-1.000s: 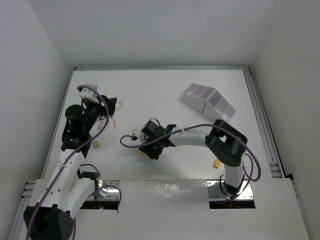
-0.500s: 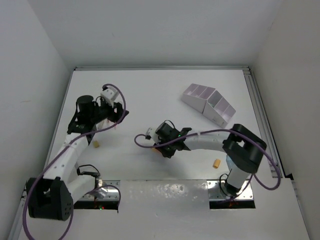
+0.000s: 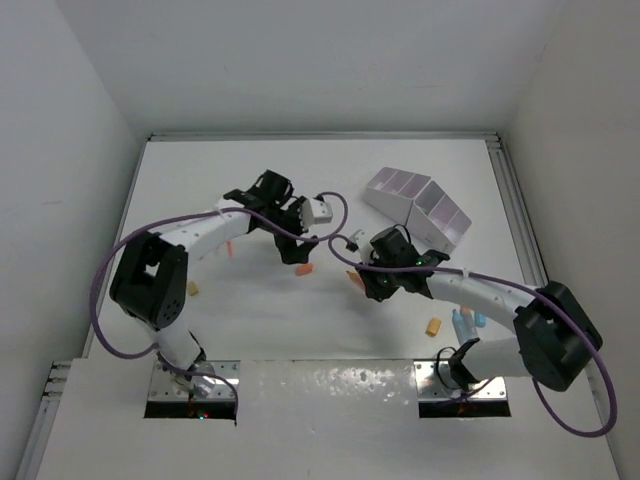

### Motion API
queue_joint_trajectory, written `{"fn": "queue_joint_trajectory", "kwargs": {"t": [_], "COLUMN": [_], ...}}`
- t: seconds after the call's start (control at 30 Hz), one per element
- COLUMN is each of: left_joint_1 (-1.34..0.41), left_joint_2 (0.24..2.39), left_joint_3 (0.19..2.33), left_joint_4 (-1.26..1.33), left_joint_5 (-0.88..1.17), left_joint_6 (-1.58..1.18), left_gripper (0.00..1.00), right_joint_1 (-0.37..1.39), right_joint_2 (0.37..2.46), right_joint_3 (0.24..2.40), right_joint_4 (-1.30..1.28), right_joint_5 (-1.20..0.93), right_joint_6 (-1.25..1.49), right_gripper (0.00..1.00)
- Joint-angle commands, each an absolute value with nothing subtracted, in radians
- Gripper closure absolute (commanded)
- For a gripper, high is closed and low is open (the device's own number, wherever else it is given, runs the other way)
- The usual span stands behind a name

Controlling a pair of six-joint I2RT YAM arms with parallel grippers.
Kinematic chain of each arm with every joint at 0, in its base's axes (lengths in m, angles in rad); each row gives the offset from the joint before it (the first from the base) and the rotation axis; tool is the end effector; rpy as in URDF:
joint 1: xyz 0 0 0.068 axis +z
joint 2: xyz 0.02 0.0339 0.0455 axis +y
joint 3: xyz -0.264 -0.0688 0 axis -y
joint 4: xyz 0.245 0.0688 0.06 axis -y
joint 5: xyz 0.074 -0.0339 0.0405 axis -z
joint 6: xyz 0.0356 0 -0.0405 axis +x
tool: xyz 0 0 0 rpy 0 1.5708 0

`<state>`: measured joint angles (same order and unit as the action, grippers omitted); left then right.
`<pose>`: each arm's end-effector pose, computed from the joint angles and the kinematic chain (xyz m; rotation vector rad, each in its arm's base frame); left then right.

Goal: Sort the stationery into containers
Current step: Close the pen cap on the pen.

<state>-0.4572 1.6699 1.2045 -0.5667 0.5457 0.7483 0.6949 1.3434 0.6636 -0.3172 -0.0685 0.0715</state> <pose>0.3019 -0.1691 0.2302 1.5606 1.9304 -0.5861 0.1891 0.1608 0.1714 -0.8255 2.4760 0.3708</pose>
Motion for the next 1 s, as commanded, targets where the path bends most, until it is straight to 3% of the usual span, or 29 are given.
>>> {"fn": "queue_joint_trajectory", "kwargs": {"t": [0.0, 0.13, 0.27, 0.47, 0.67, 0.83, 0.97], "left_joint_1": [-0.512, -0.558, -0.603, -0.620, -0.629, -0.640, -0.634], "left_joint_2": [1.686, 1.719, 1.761, 1.807, 1.833, 1.839, 1.825], "left_joint_3": [1.186, 1.126, 1.092, 1.066, 1.054, 1.035, 1.032], "left_joint_4": [-0.589, -0.482, -0.367, -0.305, -0.325, -0.362, -0.362], "left_joint_5": [0.520, 0.447, 0.292, 0.204, 0.192, 0.218, 0.250], "left_joint_6": [0.830, 0.781, 0.736, 0.735, 0.741, 0.761, 0.773], "left_gripper": [0.17, 0.19, 0.28, 0.29, 0.45, 0.69, 0.97], "right_joint_1": [0.634, 0.577, 0.557, 0.546, 0.540, 0.532, 0.526], "right_joint_2": [1.269, 1.204, 1.166, 1.134, 1.124, 1.115, 1.112], "right_joint_3": [0.631, 0.568, 0.535, 0.511, 0.517, 0.526, 0.545], "right_joint_4": [-0.292, -0.253, -0.242, -0.241, -0.253, -0.255, -0.256], "right_joint_5": [-0.066, -0.072, -0.075, -0.071, -0.083, -0.087, -0.119], "right_joint_6": [0.121, 0.155, 0.173, 0.184, 0.170, 0.170, 0.183], "right_gripper": [1.00, 1.00, 1.00, 1.00, 1.00, 1.00, 1.00]}}
